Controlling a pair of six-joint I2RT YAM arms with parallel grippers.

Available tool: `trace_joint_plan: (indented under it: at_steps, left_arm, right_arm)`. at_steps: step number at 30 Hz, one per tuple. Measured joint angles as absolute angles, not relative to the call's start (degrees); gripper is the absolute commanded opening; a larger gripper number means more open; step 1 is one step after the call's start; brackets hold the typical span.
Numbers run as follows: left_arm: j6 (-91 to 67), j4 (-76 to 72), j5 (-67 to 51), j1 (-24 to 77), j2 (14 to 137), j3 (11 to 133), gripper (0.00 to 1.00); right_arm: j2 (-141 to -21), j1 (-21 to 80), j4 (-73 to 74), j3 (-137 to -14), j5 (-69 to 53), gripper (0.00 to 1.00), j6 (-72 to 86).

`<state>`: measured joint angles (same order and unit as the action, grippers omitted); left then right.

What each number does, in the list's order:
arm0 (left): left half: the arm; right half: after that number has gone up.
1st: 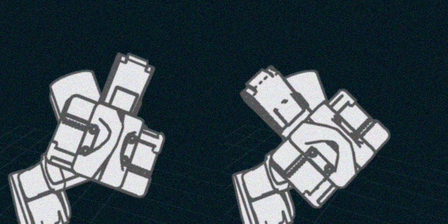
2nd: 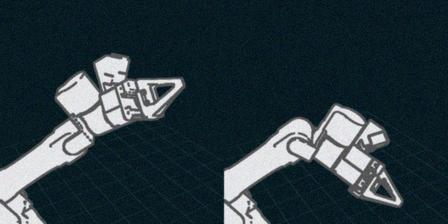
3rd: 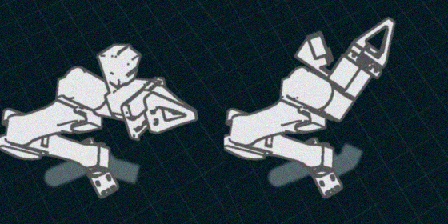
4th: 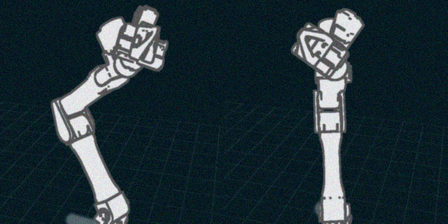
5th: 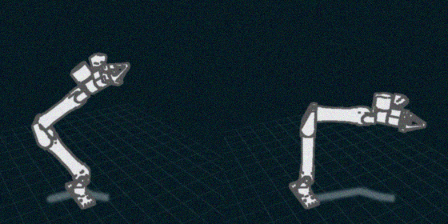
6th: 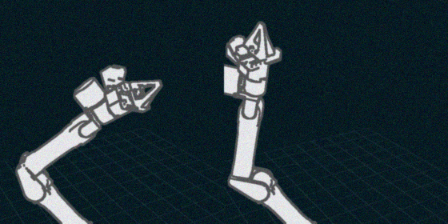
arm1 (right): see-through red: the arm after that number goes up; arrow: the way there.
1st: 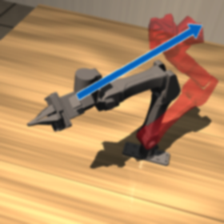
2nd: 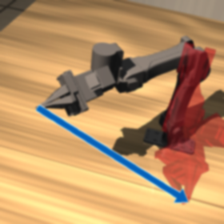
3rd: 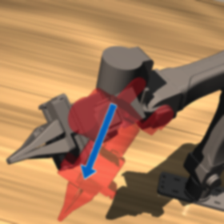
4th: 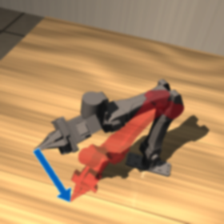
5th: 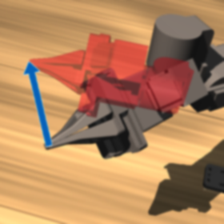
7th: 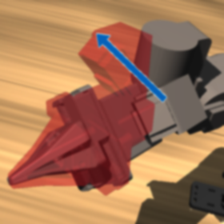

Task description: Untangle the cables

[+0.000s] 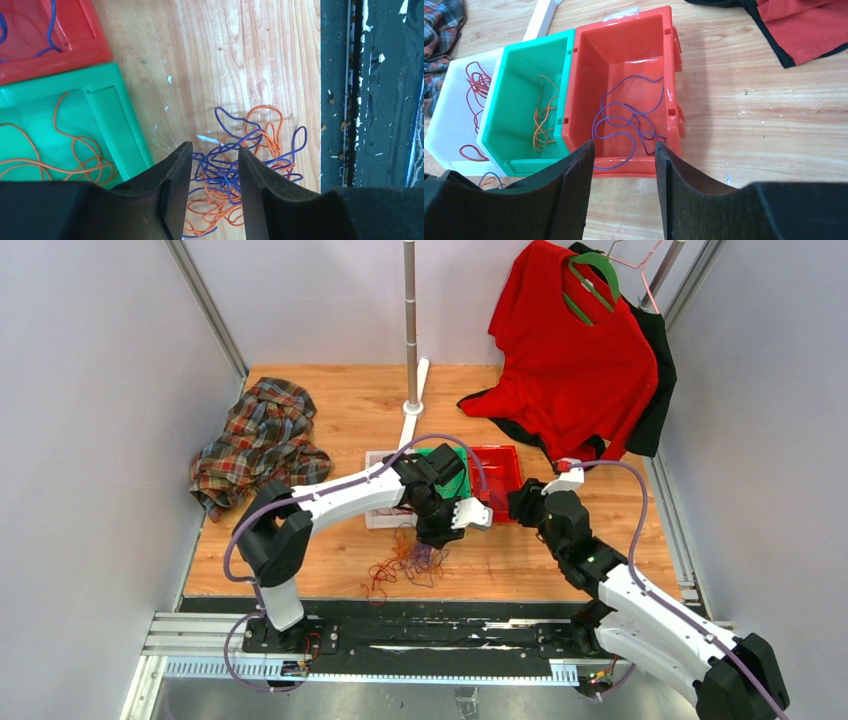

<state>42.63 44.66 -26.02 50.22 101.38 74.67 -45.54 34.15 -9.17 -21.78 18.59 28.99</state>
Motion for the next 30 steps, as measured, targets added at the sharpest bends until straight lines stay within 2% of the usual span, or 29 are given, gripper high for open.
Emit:
trace_joint_plan:
  at_steps: [2, 4, 14, 15, 20, 21, 30]
  left_arm:
    - [42.9, 44.9, -26.7, 50.2, 101.8, 75.4, 0.30]
    - [43.3, 45.1, -27.0, 50.2, 102.0, 75.4, 0.28]
    - [50.0, 48.1, -27.2, 50.2, 103.2, 75.1, 0.33]
    - [50.3, 48.1, -27.2, 50.2, 103.3, 75.1, 0.31]
    - [53.5, 48.7, -25.5, 50.2, 105.7, 75.9, 0.03]
    - [53.6, 48.8, -25.1, 50.2, 106.2, 76.3, 0.01]
    - [54.2, 51.9, -24.0, 50.2, 101.1, 78.2, 0.01]
  right_arm:
    - [-45.5, 34.2, -9.1, -21.5, 18.6, 0.47, 29.1]
    - [-45.5, 34.2, -9.0, -21.3, 18.6, 0.47, 29.2]
    - [-45.5, 34.2, -8.7, -21.2, 18.6, 0.45, 29.4]
    - [-45.5, 34.2, -8.7, -21.2, 18.6, 0.44, 29.4]
    - [-45.5, 34.2, -8.5, -21.2, 18.6, 0.38, 29.4]
    - [-45.5, 34.2, -8.3, -21.2, 18.6, 0.37, 29.4]
    - [-43.4, 34.2, -7.3, -21.3, 18.3, 0.36, 29.4]
